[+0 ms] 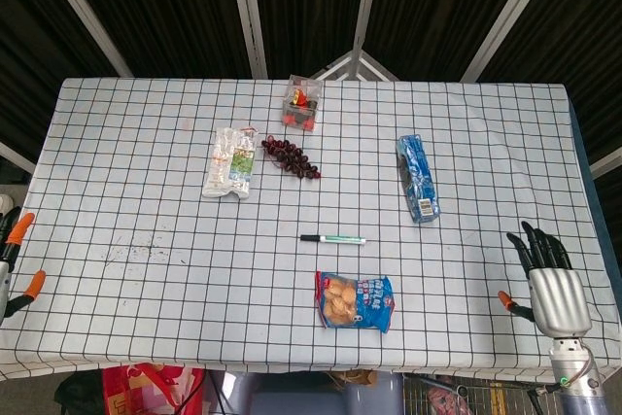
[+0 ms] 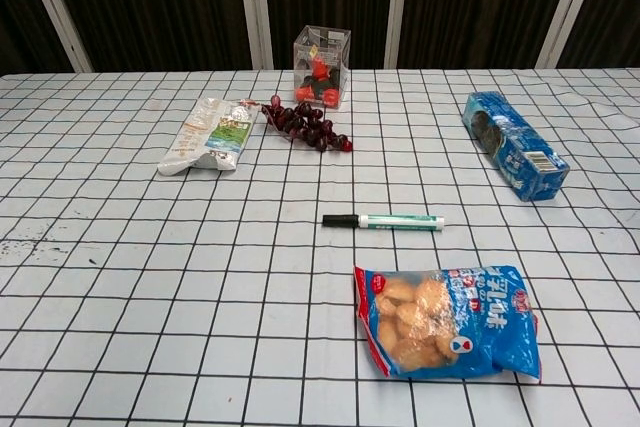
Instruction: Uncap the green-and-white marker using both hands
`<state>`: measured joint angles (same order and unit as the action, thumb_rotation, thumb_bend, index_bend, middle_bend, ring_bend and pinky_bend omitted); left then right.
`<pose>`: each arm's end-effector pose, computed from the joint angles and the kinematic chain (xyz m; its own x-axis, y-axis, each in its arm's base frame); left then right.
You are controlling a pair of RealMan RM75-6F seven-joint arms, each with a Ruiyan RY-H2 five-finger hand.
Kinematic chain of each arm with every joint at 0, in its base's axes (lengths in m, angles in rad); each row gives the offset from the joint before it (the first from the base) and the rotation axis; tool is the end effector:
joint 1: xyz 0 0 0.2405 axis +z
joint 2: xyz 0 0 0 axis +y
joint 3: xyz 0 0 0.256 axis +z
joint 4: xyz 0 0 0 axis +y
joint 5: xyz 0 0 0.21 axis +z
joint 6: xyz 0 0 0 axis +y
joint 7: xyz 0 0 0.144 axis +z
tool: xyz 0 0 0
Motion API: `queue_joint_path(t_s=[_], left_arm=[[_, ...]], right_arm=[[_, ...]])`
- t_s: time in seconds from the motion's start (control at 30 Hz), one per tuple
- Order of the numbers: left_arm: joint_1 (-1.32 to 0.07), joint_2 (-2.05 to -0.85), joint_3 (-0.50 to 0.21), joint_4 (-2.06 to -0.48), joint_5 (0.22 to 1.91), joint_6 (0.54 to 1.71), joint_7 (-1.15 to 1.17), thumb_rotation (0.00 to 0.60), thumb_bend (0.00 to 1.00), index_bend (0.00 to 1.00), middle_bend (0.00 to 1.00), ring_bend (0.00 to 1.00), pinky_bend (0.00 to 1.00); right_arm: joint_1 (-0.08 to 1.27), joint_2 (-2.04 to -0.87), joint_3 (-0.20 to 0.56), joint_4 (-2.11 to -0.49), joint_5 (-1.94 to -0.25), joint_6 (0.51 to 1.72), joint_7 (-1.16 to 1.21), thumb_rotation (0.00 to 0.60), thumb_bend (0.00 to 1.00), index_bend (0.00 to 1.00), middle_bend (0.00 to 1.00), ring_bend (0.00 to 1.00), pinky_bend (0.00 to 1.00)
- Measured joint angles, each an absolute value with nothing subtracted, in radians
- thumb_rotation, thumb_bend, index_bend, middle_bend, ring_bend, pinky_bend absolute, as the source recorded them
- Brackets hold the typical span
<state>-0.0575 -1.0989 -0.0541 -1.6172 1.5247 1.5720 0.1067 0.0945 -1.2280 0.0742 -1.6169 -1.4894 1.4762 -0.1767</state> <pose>-0.3076 0.1729 0.1757 0.5031 -0.0793 0.8606 0.8633 -0.0005 -0.5047 -0.2974 -0.1880 0.1267 0.4498 0.0090 0.8931 -0.8930 -0.0114 0.4498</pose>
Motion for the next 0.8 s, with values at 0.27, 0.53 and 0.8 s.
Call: queue_joint_path(t_s=[0.27, 0.53, 0.8], left_arm=[[-0.053, -1.079, -0.059, -1.643, 1.535, 1.591, 0.101, 0.600, 0.47, 0.00, 0.00, 0.00, 0.03], [-0.048, -1.073, -0.062, -1.628, 1.519, 1.588, 0.079, 0.600, 0.47, 0.00, 0.00, 0.00, 0.03], [-0.038, -1.072, -0.063, -1.588, 1.500, 1.587, 0.047, 0.600, 0.47, 0.00, 0.00, 0.00, 0.03]], right_arm=[[0.139, -1.245, 0.095, -1.733, -1.459, 1.421, -0.303, 0.600, 0.19, 0.21, 0.02, 0.06, 0.09], [0.236, -1.366, 0.143, -1.829, -1.364, 1.335, -0.545, 0.600, 0.19, 0.25, 0.02, 0.06, 0.06], [0.405, -1.608, 0.220, -1.851, -1.114, 1.223, -0.795, 0.600, 0.19, 0.28, 0.02, 0.06, 0.05]])
